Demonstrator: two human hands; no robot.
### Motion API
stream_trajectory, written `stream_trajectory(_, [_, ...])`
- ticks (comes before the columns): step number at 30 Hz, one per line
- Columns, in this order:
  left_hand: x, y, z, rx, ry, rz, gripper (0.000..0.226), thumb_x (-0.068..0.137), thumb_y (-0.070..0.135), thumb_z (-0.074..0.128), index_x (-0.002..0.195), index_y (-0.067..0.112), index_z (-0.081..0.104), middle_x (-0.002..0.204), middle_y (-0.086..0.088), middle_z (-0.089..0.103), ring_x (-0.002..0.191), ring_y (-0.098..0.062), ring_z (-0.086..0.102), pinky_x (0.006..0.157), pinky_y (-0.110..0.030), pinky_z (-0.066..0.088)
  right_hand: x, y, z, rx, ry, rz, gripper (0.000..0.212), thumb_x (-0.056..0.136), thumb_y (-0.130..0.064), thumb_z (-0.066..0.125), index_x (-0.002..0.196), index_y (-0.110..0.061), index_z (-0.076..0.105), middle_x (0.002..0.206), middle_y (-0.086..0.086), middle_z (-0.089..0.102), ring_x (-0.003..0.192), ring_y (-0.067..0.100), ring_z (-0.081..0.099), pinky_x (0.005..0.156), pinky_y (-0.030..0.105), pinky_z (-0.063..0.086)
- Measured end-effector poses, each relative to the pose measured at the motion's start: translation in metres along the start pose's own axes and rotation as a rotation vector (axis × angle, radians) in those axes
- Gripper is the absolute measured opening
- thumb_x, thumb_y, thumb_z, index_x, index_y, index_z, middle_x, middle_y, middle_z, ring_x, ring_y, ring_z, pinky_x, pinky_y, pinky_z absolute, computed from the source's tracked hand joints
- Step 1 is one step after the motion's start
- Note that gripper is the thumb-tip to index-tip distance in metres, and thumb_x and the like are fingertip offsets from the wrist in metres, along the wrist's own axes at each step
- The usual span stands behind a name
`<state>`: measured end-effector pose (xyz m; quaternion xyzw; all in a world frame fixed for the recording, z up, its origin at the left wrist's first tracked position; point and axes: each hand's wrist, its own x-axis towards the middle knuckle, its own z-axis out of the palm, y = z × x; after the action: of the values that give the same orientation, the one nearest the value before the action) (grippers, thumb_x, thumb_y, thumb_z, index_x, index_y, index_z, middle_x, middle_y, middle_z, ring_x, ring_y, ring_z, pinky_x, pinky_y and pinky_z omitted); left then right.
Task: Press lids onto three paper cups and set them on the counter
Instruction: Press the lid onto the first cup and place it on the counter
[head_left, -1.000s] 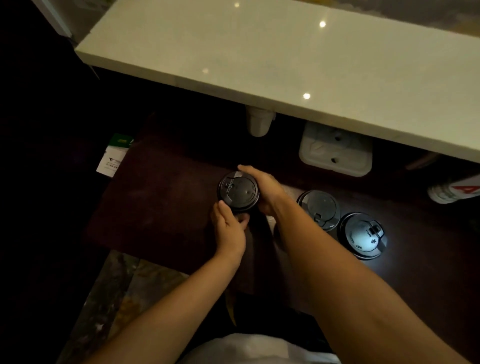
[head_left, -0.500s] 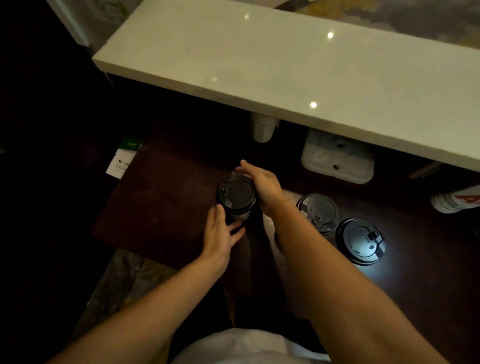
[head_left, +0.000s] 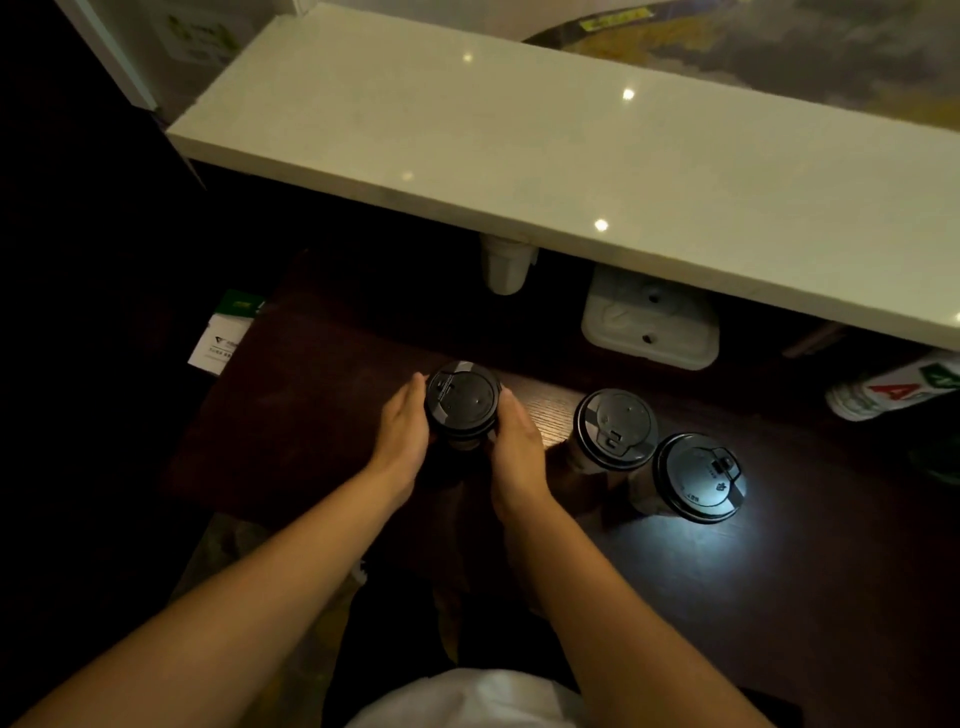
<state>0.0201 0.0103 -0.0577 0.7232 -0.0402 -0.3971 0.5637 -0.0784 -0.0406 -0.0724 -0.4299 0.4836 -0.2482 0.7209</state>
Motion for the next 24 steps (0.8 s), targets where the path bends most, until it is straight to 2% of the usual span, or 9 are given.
stream_trajectory(3, [-0.003,0.001,-0.001,-0.018,-0.019,-0.001,0.036,0.104,0.038,0.035,0.123,0.02,0.059,0.117,0.0,0.066,0.109,-0.014,0.062,0.101,-0.047,0.049,0.004,-0.002,0.001,-0.008,0.004,0.015,0.041,0.109,-0.032,0.037,0.119,-0.012,0.072,0.114,0.006,0.075,0.104,0.011,0.069,0.088,0.022,0.052])
stream_trajectory(6, [-0.002,-0.002,-0.002,-0.001,-0.025,0.039,0.029,0.104,0.039,0.034,0.109,0.028,0.06,0.111,0.004,0.067,0.105,-0.011,0.063,0.099,-0.048,0.05,0.008,0.001,0.003,-0.011,0.026,0.008,0.041,0.109,-0.031,0.037,0.115,-0.01,0.072,0.107,0.005,0.076,0.098,0.01,0.07,0.082,0.019,0.053])
stream_trajectory(8, [0.001,-0.006,-0.002,0.03,-0.002,0.058,0.026,0.104,0.04,0.033,0.107,0.031,0.058,0.111,0.006,0.065,0.108,-0.013,0.062,0.1,-0.051,0.049,0.012,0.002,0.005,-0.016,0.035,-0.026,0.041,0.109,-0.028,0.037,0.112,-0.006,0.072,0.101,0.005,0.074,0.091,0.009,0.068,0.075,0.014,0.053])
stream_trajectory(10, [0.002,-0.01,-0.003,0.023,0.008,0.063,0.025,0.104,0.038,0.032,0.106,0.031,0.055,0.109,0.007,0.063,0.106,-0.01,0.061,0.098,-0.051,0.05,0.02,-0.001,0.008,-0.013,0.023,-0.04,0.039,0.109,-0.027,0.038,0.106,-0.009,0.073,0.096,0.005,0.074,0.09,0.011,0.068,0.075,0.015,0.053])
stream_trajectory(12, [-0.001,-0.012,-0.002,-0.011,0.013,0.051,0.026,0.105,0.036,0.029,0.113,0.025,0.052,0.116,0.002,0.059,0.106,-0.011,0.059,0.094,-0.049,0.053,0.031,-0.008,0.011,0.007,-0.01,-0.024,0.035,0.108,-0.027,0.044,0.097,-0.014,0.075,0.094,0.005,0.075,0.092,0.016,0.07,0.083,0.025,0.055])
stream_trajectory(14, [-0.004,-0.016,0.0,-0.036,0.039,0.038,0.036,0.105,0.038,0.028,0.131,0.02,0.046,0.136,-0.005,0.046,0.119,-0.019,0.054,0.093,-0.048,0.054,0.046,-0.016,0.014,0.005,-0.049,-0.012,0.029,0.105,-0.025,0.051,0.092,-0.016,0.076,0.094,0.007,0.075,0.095,0.021,0.07,0.089,0.034,0.055])
stream_trajectory(16, [-0.006,-0.022,0.002,-0.043,0.082,0.003,0.046,0.104,0.038,0.029,0.143,0.015,0.037,0.146,-0.007,0.034,0.127,-0.023,0.048,0.095,-0.05,0.053,0.058,-0.022,0.019,0.0,-0.087,0.025,0.021,0.101,-0.021,0.059,0.091,-0.014,0.076,0.098,0.01,0.075,0.098,0.024,0.07,0.094,0.038,0.055])
stream_trajectory(19, [-0.014,-0.029,0.006,-0.072,0.121,-0.038,0.049,0.104,0.036,0.029,0.145,0.009,0.033,0.148,-0.006,0.029,0.123,-0.023,0.049,0.093,-0.046,0.054,0.072,-0.029,0.027,0.022,-0.178,0.112,0.015,0.096,-0.014,0.064,0.098,-0.004,0.075,0.104,0.013,0.075,0.099,0.023,0.07,0.097,0.036,0.054])
stream_trajectory(24, [-0.022,-0.035,0.007,-0.049,0.098,-0.099,0.051,0.104,0.036,0.033,0.148,0.012,0.03,0.15,-0.005,0.026,0.123,-0.024,0.049,0.093,-0.048,0.054,0.086,-0.051,0.037,-0.217,-0.398,0.186,0.032,0.094,-0.015,0.067,0.119,0.005,0.069,0.098,0.007,0.075,0.08,0.012,0.071,0.069,0.018,0.059])
